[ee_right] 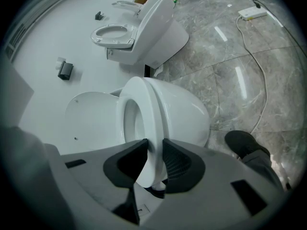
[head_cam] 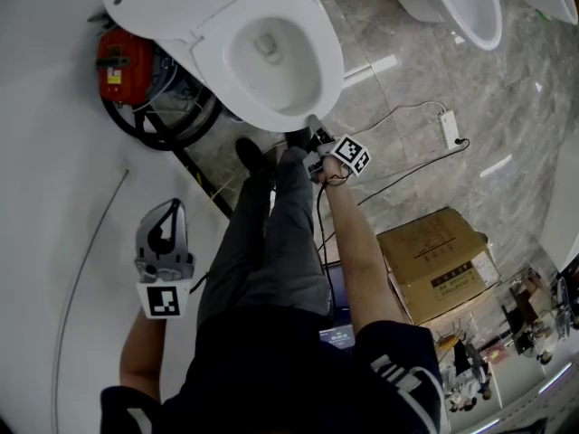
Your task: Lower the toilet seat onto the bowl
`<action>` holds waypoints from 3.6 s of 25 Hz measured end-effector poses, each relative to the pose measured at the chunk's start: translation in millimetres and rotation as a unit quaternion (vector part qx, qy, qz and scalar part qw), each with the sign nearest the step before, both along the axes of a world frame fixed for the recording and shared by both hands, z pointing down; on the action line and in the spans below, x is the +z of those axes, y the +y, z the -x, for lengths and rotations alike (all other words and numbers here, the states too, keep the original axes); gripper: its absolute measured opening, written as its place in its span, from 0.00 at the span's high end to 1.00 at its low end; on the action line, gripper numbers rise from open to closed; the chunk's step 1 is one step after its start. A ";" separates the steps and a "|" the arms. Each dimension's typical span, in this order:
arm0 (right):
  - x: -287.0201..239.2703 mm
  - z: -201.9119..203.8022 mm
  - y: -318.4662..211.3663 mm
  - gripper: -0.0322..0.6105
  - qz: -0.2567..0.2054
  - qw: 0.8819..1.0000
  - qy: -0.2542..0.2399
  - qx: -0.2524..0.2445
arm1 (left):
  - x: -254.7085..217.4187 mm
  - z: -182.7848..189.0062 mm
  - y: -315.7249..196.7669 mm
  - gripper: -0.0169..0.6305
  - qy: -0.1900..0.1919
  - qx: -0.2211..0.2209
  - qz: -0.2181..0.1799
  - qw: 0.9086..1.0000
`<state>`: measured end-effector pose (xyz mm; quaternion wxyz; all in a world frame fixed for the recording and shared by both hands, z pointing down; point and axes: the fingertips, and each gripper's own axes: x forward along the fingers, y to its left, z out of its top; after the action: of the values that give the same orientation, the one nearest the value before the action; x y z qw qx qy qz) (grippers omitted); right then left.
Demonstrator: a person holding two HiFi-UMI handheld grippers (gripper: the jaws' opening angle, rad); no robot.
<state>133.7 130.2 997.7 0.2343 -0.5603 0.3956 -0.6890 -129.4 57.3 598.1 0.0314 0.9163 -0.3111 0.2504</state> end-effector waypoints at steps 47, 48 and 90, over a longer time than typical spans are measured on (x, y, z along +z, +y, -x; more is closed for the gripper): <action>8.7 -6.9 4.8 0.68 0.091 0.978 0.132 -0.132 | 10.4 3.9 -4.8 0.94 0.004 -0.004 0.007 1.000; 8.4 -7.1 4.1 0.69 0.089 0.978 0.130 -0.134 | 10.4 4.1 -5.3 0.94 0.003 -0.005 0.008 1.000; -190.8 5.5 -39.5 0.92 -0.076 0.894 0.341 -0.282 | -38.9 -10.3 -23.4 0.94 0.026 -0.019 -0.026 0.999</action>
<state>128.2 90.8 806.9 -0.0770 -0.6060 0.6437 -0.4609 -119.1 33.9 559.2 0.0204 0.9169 -0.3340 0.2177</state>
